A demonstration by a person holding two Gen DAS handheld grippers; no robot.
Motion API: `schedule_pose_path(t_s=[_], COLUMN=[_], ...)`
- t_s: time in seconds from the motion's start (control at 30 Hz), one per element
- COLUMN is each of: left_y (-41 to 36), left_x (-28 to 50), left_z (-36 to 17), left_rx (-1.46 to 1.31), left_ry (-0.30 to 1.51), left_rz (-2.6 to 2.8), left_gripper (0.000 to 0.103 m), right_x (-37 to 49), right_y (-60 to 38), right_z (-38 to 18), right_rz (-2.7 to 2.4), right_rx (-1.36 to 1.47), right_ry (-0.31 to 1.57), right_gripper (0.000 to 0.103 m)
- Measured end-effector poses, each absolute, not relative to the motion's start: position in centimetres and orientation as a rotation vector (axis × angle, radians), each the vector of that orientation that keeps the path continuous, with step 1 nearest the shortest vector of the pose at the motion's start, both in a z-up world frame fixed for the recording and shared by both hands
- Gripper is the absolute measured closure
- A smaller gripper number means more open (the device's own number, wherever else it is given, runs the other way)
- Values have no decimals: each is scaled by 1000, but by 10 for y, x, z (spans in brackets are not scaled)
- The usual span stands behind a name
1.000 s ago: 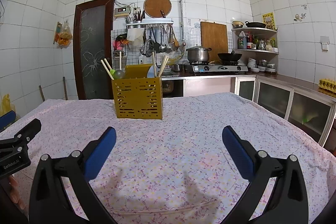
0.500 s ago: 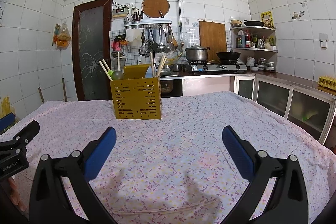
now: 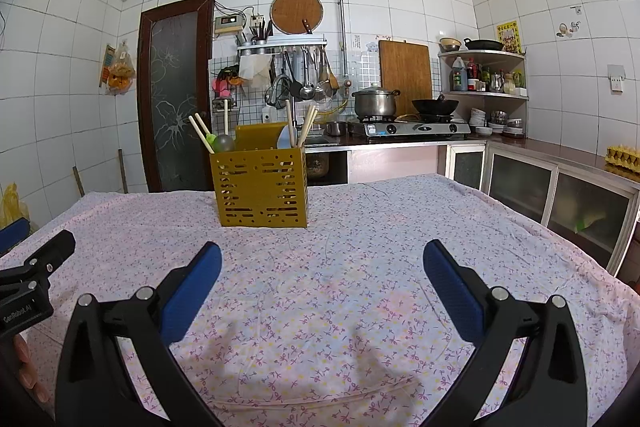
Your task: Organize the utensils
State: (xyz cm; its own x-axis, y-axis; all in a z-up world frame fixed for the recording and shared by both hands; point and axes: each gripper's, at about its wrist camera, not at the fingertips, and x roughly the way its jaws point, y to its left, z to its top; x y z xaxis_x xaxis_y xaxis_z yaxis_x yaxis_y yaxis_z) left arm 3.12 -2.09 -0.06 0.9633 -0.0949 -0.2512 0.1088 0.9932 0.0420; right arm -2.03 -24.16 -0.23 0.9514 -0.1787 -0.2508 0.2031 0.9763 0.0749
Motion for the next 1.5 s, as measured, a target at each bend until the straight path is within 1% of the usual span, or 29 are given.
schedule_pose_path(t_s=[1.5], left_y=[-21], left_x=[22], left_z=[3], left_rx=[56], left_ry=[222], left_rz=[-86], left_gripper=[5], right_x=[-20], right_y=[-242], right_z=[-3], right_rz=[-197], right_rx=[102], right_ry=[245], right_gripper=[4])
